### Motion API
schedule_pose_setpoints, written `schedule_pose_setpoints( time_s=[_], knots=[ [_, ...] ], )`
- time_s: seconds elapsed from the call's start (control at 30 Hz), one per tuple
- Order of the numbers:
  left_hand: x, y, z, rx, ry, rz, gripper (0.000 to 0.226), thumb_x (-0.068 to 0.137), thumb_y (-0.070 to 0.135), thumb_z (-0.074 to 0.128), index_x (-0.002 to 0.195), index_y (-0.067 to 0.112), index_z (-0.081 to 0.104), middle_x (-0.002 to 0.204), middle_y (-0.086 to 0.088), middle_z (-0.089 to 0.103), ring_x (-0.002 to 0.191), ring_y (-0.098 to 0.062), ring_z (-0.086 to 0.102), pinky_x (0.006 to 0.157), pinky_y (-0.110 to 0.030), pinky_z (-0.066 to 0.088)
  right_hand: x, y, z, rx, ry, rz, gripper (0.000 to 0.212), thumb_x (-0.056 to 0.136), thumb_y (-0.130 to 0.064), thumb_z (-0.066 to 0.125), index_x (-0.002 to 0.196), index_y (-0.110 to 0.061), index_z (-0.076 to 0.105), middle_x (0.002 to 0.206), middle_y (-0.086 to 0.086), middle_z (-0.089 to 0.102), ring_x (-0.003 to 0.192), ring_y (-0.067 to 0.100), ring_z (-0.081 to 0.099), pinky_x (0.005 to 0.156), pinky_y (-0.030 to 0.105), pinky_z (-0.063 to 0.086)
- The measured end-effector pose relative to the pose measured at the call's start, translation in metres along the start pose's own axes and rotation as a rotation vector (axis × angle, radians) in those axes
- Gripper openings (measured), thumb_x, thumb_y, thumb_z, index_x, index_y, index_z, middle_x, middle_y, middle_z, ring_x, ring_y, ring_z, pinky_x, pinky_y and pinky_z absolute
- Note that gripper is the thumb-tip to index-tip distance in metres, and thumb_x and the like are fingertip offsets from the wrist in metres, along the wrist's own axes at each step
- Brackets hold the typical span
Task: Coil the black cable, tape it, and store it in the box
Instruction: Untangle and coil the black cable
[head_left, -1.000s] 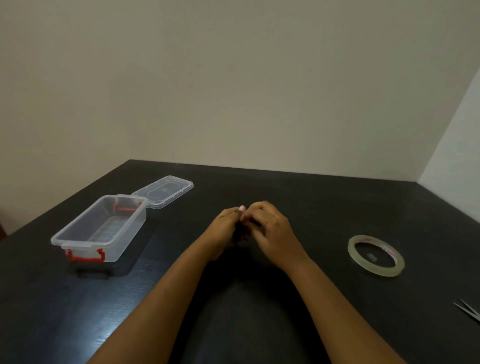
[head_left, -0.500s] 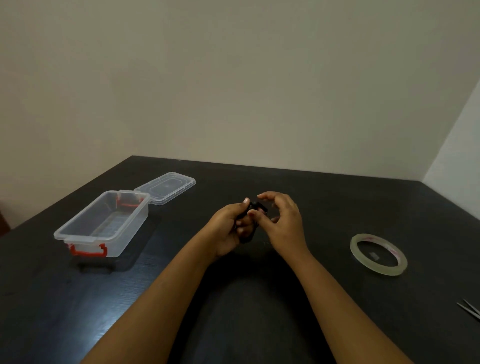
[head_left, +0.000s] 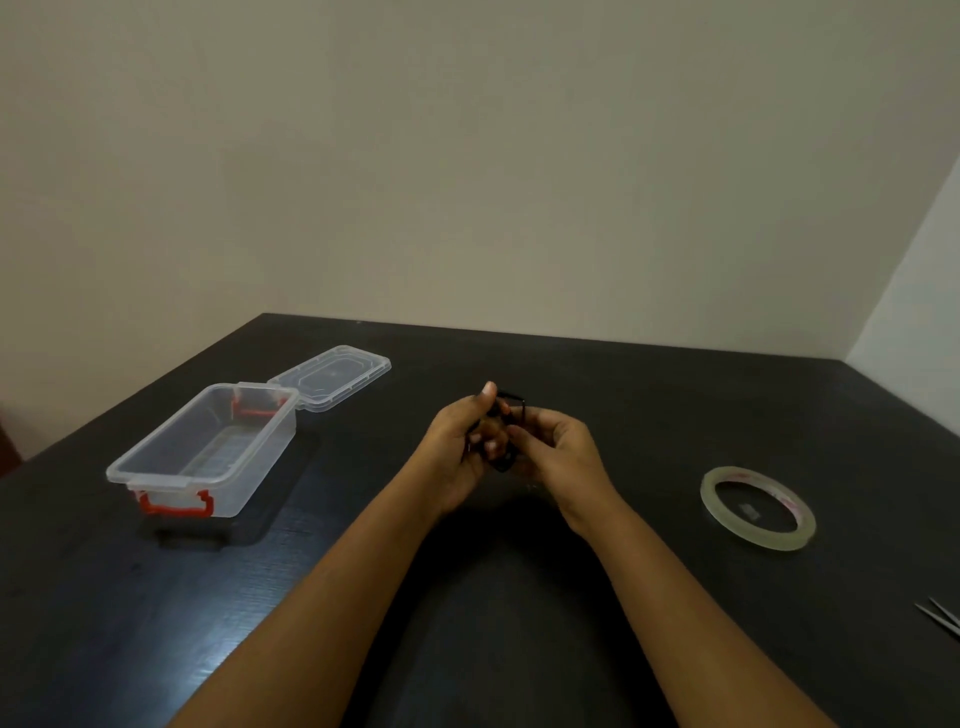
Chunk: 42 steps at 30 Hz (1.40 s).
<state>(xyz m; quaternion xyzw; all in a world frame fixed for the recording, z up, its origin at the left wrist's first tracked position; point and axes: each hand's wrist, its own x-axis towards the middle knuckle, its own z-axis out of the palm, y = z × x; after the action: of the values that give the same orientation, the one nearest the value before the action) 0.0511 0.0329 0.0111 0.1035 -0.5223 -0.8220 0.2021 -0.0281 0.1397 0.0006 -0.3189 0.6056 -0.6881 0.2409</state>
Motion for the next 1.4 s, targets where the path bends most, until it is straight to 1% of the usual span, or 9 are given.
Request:
schedule_pose_setpoints(
  time_s=[0.07,0.2,0.3,0.43,0.57,0.63,0.83,1.0,1.4],
  knots=[
    [0.0013,-0.0012,0.0020,0.019,0.030,0.010,0.028,0.090,0.030,0.053,0.096,0.003,0.058,0.049,0.006,0.050,0.049,-0.006,0.049,0.064,-0.025,0.043,0.0005,-0.0001,-0.0005,-0.010,0.052,-0.022,0.023,0.090,-0.004,0.060,0.112,-0.010,0.066,0.101,0.008,0.073,0.091,0.017,0.071,0.075,0.028,0.059],
    [0.0019,-0.0017,0.0022,-0.040,0.074,-0.007,0.033,0.096,0.027,0.047,0.110,-0.002,0.055,0.061,0.003,0.063,0.052,-0.004,0.057,0.061,-0.021,0.047,0.0020,0.0003,-0.0014,0.009,0.104,-0.043,0.031,0.086,-0.004,0.065,0.116,-0.014,0.062,0.105,0.005,0.072,0.096,0.016,0.070,0.079,0.030,0.058],
    [0.0027,-0.0010,0.0014,-0.140,0.104,-0.035,0.037,0.096,0.031,0.047,0.112,-0.001,0.056,0.055,0.001,0.056,0.051,-0.006,0.052,0.063,-0.023,0.046,0.0021,-0.0011,-0.0041,0.115,0.076,-0.035,0.027,0.086,-0.003,0.064,0.111,-0.012,0.062,0.101,0.007,0.073,0.095,0.019,0.070,0.079,0.031,0.057],
    [0.0051,-0.0004,-0.0028,-0.218,0.114,-0.047,0.040,0.094,0.037,0.048,0.104,0.001,0.061,0.065,-0.005,0.044,0.052,-0.009,0.044,0.066,-0.027,0.045,0.0022,-0.0040,-0.0067,0.268,-0.017,0.008,0.020,0.092,-0.002,0.053,0.107,-0.005,0.065,0.098,0.008,0.073,0.090,0.018,0.071,0.075,0.028,0.058],
    [0.0036,-0.0003,-0.0002,-0.223,0.079,-0.041,0.039,0.097,0.038,0.041,0.090,0.004,0.058,0.051,0.002,0.035,0.047,-0.009,0.040,0.065,-0.026,0.042,0.0020,-0.0036,-0.0073,0.243,-0.012,-0.018,0.019,0.091,0.001,0.054,0.100,-0.009,0.068,0.095,0.007,0.074,0.090,0.019,0.071,0.075,0.029,0.058],
    [0.0035,-0.0006,0.0011,-0.220,0.078,-0.035,0.039,0.098,0.039,0.039,0.092,0.004,0.057,0.050,0.003,0.033,0.047,-0.009,0.038,0.068,-0.027,0.039,0.0025,-0.0020,-0.0067,0.217,0.019,-0.030,0.018,0.090,0.000,0.056,0.097,-0.010,0.069,0.092,0.006,0.075,0.088,0.019,0.072,0.073,0.029,0.058],
    [0.0026,-0.0004,0.0024,-0.164,0.106,-0.012,0.038,0.098,0.038,0.038,0.085,0.007,0.056,0.052,0.002,0.031,0.049,-0.010,0.035,0.060,-0.026,0.036,0.0041,0.0021,-0.0059,0.030,0.137,-0.068,0.012,0.089,-0.002,0.060,0.094,-0.010,0.069,0.094,0.007,0.073,0.088,0.020,0.072,0.072,0.030,0.059],
    [0.0023,-0.0004,0.0003,-0.057,0.122,0.011,0.036,0.099,0.036,0.039,0.077,0.011,0.054,0.055,0.001,0.028,0.050,-0.010,0.030,0.057,-0.027,0.029,0.0027,0.0025,-0.0035,-0.158,0.127,-0.103,0.017,0.091,-0.004,0.059,0.092,-0.017,0.070,0.096,0.002,0.072,0.090,0.014,0.071,0.070,0.025,0.058],
    [0.0064,-0.0004,-0.0050,-0.066,0.105,-0.050,0.043,0.096,0.042,0.043,0.061,0.017,0.045,0.050,0.003,0.029,0.044,-0.009,0.028,0.046,-0.022,0.031,-0.0008,-0.0043,0.0019,0.029,0.089,0.047,0.020,0.093,0.000,0.054,0.091,-0.013,0.069,0.092,0.004,0.070,0.083,0.012,0.068,0.070,0.022,0.056]
  ],
)
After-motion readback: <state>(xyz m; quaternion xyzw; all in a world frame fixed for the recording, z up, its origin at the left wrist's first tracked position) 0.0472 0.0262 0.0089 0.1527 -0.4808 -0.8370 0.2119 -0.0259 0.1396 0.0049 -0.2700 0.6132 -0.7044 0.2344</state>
